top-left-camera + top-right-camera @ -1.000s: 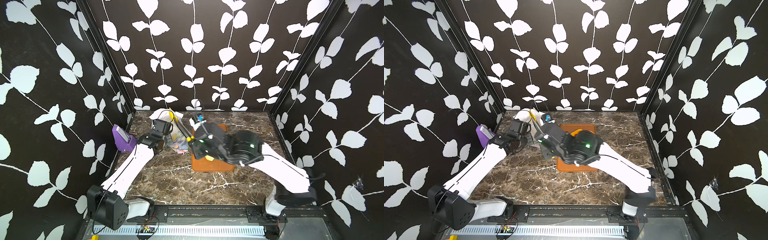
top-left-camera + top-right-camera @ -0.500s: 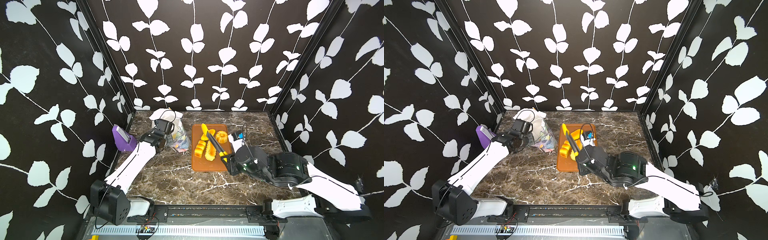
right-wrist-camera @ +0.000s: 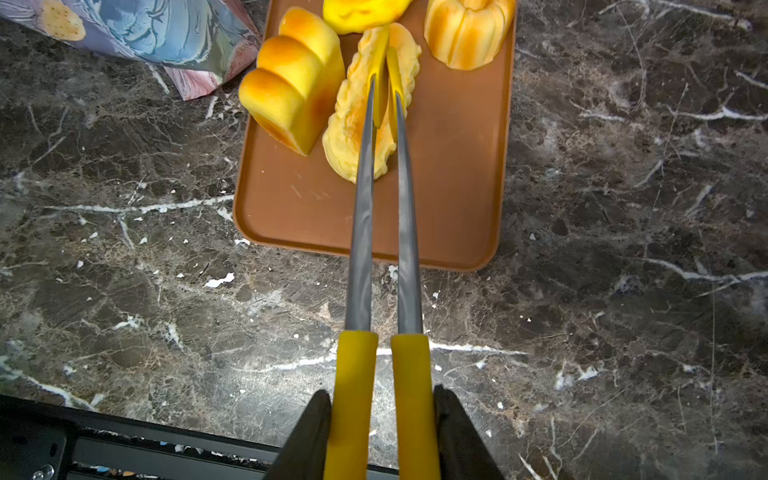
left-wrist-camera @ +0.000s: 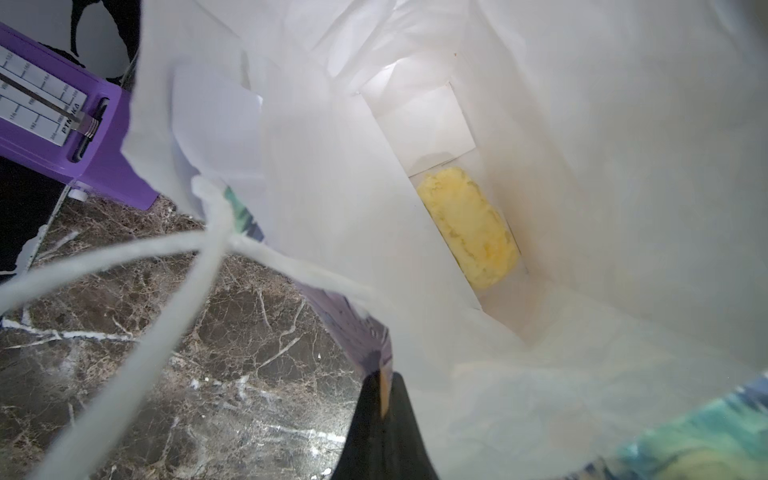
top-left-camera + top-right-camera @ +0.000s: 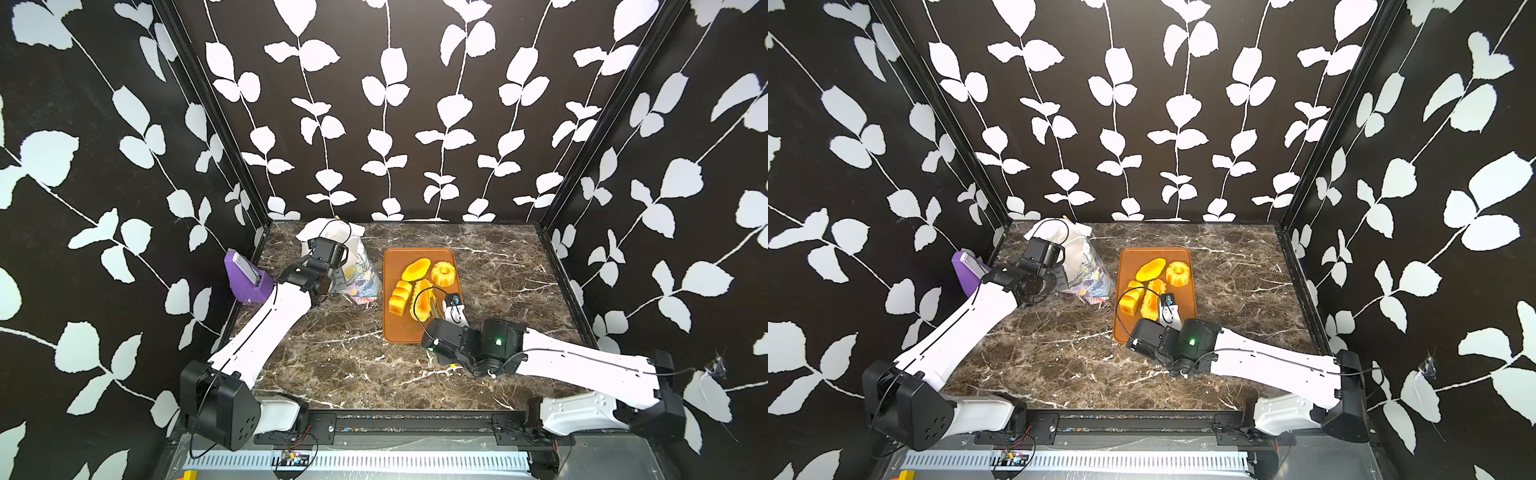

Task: Pack bread into a paper bag
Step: Pick up the fake bread from the plate.

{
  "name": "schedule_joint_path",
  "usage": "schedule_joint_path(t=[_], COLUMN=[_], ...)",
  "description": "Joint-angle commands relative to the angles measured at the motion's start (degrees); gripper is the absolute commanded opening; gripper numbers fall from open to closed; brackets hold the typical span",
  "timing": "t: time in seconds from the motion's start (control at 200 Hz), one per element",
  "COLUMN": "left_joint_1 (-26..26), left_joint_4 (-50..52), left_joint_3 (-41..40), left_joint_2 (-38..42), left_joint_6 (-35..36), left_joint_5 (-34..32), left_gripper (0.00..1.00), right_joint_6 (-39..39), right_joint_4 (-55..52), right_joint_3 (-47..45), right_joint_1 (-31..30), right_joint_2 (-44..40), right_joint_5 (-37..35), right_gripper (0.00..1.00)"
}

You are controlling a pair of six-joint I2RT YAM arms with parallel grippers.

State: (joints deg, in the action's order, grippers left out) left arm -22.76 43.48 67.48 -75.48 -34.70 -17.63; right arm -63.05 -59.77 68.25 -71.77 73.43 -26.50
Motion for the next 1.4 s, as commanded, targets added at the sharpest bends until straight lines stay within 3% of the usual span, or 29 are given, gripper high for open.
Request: schedule_joint_path(t=[0.0, 0.335, 0.541, 0.676, 0.781, 1.391], left_joint_1=[0.1, 0.1, 0.1, 0.1, 0.1, 0.09], left_joint_4=[2.13, 2.51, 2.74, 2.91, 3.09, 2.81], left_joint_3=[-0.52, -0.17, -0.27, -0.34, -0.33, -0.56], left_joint_2=[2.39, 3.02, 2.91, 2.88, 2.8, 2.18], left_joint_6=[-0.18, 0.33, 0.6, 0.79, 0.86, 0.77], left_joint_5=[-0.49, -0.57, -0.52, -0.7, -0.65, -0.52], left_gripper=[0.0, 0.0, 0.0, 0.0, 0.0, 0.0], right_joint_6=[-3.28, -3.62, -3.05, -2.96, -3.03, -3.88], right_joint_4=[1.84, 3.89, 5.2, 6.14, 6.64, 4.17], right_joint_3=[-0.38, -2.32, -2.6, -2.89, -3.14, -2.68], right_joint_1=[0.14, 0.14, 0.05, 0.05, 0.05, -0.08], right_joint_2=[-1.61, -1.27, -0.21, 0.07, 0.11, 0.36], right_joint_5=[-3.15, -1.82, -0.61, -0.31, -0.31, -1.39], right_gripper=[0.0, 0.0, 0.1, 0.29, 0.35, 0.45])
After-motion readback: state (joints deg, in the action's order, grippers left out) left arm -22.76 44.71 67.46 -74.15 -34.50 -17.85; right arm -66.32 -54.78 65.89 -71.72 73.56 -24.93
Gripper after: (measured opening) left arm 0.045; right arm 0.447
